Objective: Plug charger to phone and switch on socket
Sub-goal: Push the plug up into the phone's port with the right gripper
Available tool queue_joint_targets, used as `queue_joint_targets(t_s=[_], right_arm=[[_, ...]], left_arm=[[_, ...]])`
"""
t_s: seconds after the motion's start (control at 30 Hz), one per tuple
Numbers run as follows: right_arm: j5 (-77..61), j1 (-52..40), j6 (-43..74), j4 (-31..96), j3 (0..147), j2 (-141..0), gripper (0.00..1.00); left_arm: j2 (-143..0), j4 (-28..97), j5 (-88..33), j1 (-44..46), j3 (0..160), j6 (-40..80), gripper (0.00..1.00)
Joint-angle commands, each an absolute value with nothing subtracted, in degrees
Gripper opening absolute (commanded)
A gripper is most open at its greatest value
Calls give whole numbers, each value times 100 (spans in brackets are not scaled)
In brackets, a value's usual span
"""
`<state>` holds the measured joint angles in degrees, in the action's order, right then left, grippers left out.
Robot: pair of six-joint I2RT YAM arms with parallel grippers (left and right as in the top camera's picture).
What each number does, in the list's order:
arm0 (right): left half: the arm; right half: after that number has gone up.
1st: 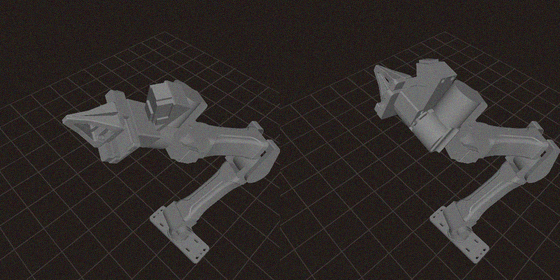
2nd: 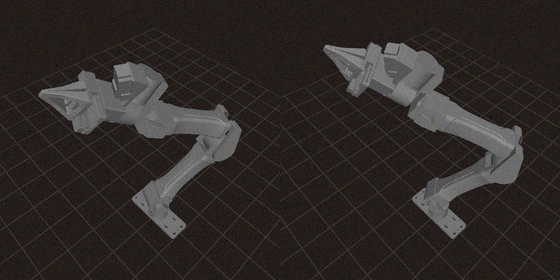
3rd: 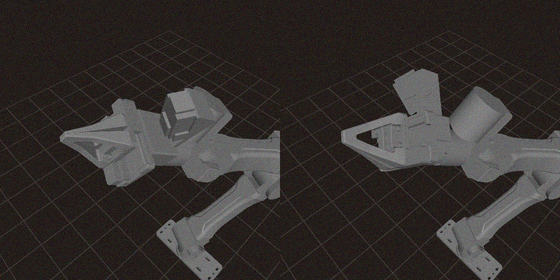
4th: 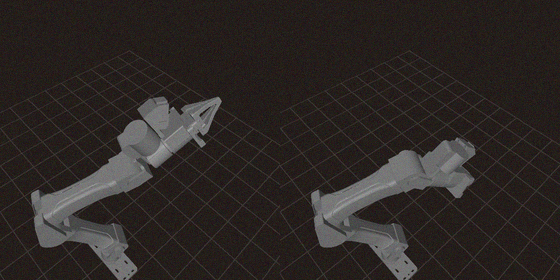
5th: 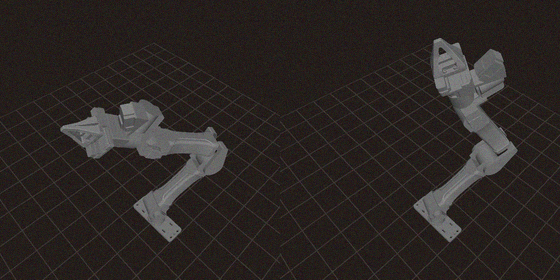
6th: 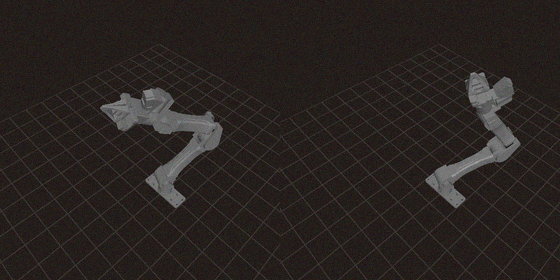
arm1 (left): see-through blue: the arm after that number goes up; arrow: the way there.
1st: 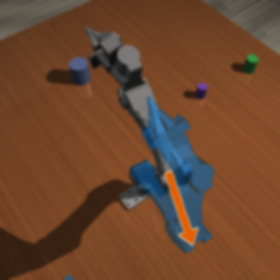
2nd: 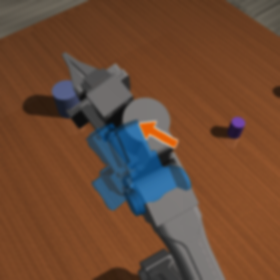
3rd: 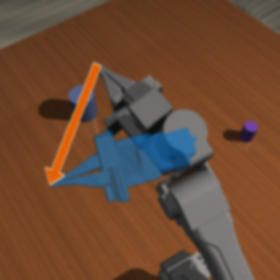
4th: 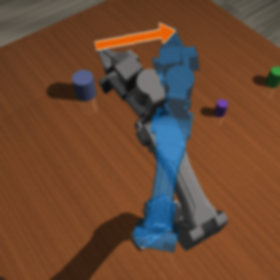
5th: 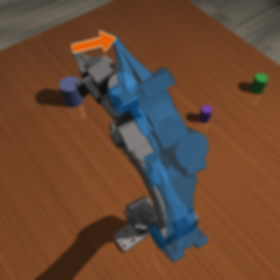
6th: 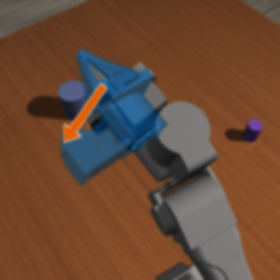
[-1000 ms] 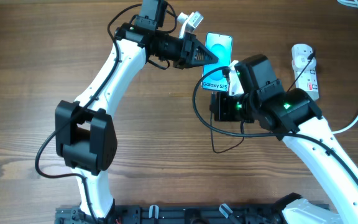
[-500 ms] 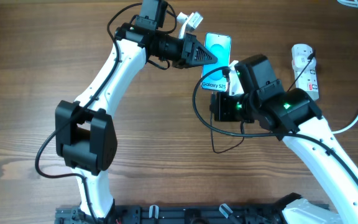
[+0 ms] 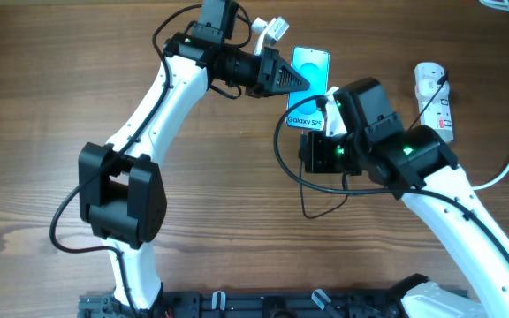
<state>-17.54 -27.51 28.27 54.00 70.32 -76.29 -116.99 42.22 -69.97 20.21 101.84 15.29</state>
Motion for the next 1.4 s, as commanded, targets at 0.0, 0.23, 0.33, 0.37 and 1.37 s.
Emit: queue_joint_targets(t_s=[0.0, 0.23, 0.33, 0.37, 1.37], right_arm=[[-1802, -2768, 2840, 5400, 7105, -7780, 4], [-1804, -2768, 2840, 5345, 7105, -7780, 4], [-1804, -2768, 2805, 5360, 7105, -7780, 4], [-1804, -2768, 2801, 5360, 7105, -7780, 4], [-1649, -2768, 2718, 5236, 7105, -7780, 4]], left_arm=[[-11463, 4206, -7306, 2051, 10243, 1415, 4], [-11463, 4206, -7216, 2051, 10243, 1387, 4], [-11463, 4209, -6973, 2051, 10243, 1387, 4], [-11463, 4209, -6928, 2051, 10243, 1382, 4], [-11463, 4283, -6895, 2051, 10243, 1365, 4]])
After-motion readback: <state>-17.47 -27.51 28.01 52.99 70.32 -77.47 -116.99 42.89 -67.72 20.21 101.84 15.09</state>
